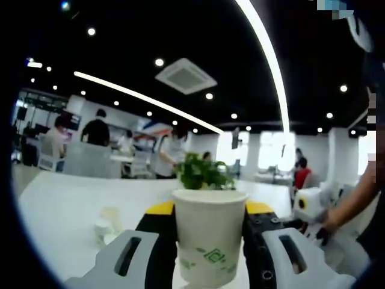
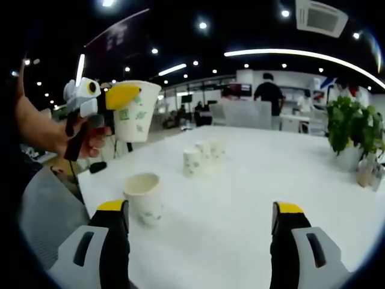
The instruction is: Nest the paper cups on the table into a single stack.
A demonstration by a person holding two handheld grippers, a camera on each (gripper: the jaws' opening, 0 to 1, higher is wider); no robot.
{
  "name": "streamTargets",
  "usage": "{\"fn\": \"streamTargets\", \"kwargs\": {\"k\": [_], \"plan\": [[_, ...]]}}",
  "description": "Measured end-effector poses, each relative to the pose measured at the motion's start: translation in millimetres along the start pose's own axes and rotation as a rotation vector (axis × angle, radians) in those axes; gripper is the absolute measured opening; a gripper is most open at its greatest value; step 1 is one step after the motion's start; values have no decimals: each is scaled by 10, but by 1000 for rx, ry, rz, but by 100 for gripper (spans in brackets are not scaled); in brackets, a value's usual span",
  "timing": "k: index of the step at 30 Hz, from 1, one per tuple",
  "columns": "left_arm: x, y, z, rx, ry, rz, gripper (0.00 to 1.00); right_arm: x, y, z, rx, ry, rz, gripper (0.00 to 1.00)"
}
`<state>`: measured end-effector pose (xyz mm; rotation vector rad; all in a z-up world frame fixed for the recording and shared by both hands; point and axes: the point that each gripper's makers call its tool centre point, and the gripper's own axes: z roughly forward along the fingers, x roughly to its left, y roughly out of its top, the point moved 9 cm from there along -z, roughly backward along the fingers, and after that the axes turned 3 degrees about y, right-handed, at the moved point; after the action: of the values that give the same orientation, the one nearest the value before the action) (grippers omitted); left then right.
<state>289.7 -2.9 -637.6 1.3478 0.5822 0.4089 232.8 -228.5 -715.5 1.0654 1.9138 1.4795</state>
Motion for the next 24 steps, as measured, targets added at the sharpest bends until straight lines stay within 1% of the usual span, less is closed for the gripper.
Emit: {"fn": "streamTargets", "kwargs": {"k": [11, 13, 18, 23, 24], "plan": [[51, -314, -45, 46, 31, 0, 40, -3, -3, -2, 1, 2, 3, 97], [56, -376, -50, 65, 40, -7, 40, -3, -5, -2, 2, 3, 4, 97], [67, -494, -55, 98, 33, -4, 40, -5, -4, -1, 3, 3, 8, 97], [105, -624, -81, 125, 43, -11, 40, -12, -3, 0, 2, 3, 12, 96], [109, -664, -88, 138, 44, -15, 40, -14, -3, 0, 1, 3, 13, 96]]}}
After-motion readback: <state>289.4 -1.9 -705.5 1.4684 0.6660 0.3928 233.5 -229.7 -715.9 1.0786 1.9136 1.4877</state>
